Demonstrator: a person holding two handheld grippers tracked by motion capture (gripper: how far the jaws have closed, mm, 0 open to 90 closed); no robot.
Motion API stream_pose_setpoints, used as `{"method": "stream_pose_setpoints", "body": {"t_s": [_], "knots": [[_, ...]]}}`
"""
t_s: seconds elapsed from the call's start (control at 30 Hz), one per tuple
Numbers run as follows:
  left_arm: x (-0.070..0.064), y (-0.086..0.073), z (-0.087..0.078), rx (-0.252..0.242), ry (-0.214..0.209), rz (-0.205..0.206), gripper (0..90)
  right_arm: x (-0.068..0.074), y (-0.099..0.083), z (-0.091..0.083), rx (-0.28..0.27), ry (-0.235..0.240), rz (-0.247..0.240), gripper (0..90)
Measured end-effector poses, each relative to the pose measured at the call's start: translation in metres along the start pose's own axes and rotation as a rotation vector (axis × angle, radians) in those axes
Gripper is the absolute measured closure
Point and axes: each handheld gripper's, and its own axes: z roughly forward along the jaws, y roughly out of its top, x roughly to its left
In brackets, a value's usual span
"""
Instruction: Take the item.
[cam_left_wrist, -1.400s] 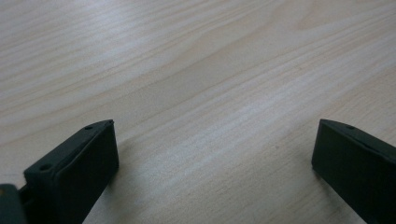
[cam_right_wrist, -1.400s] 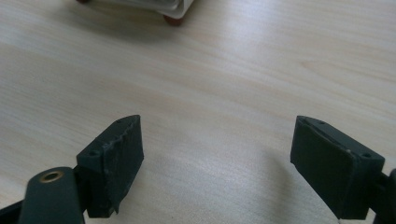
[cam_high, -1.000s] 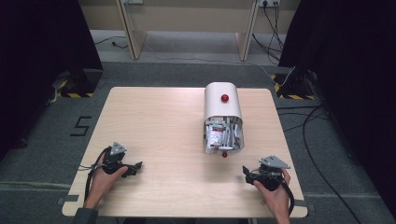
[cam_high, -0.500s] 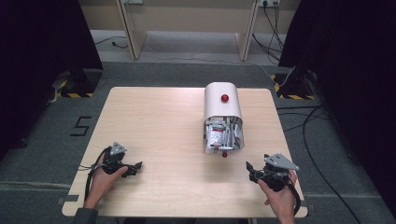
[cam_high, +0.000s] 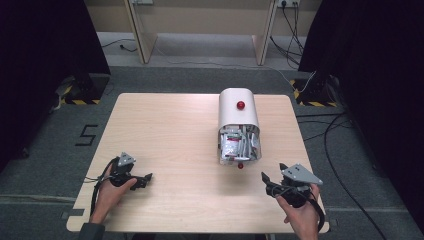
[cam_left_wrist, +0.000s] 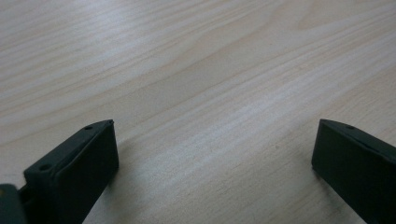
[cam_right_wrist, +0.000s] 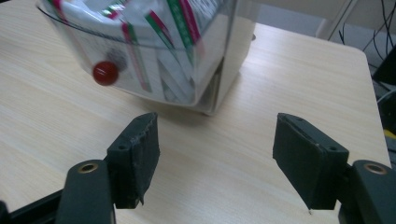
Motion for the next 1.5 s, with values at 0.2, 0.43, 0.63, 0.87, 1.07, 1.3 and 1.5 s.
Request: {"method": "stream_pose_setpoints", "body": {"t_s": [0.2, 0.43, 0.63, 0.87, 1.07, 1.3, 1.5], "knots": [[0.000, 0.000, 0.000, 0.000, 0.000, 0.000, 0.0, 0.005, 0.007, -0.006, -0.014, 0.007, -0.020, 35.4], [0.000, 0.000, 0.000, 0.000, 0.000, 0.000, 0.0, 0.006, 0.015, -0.008, -0.028, 0.009, -0.021, 36.9], [0.000, 0.000, 0.000, 0.000, 0.000, 0.000, 0.0, 0.007, 0.024, -0.008, -0.048, 0.012, -0.030, 37.4], [-0.001, 0.000, -0.001, -0.001, 0.007, -0.002, 0.0, 0.009, 0.034, -0.007, -0.070, 0.012, -0.033, 37.7], [-0.002, -0.001, -0.001, -0.004, 0.015, 0.004, 0.0, 0.011, 0.039, -0.004, -0.070, 0.015, -0.033, 37.8], [-0.001, -0.001, -0.001, -0.001, 0.010, -0.003, 0.0, 0.012, 0.044, -0.001, -0.069, 0.014, -0.045, 40.0], [0.000, -0.001, -0.001, 0.000, 0.006, -0.003, 0.0, 0.012, 0.048, 0.004, -0.071, 0.011, -0.056, 42.3]]}}
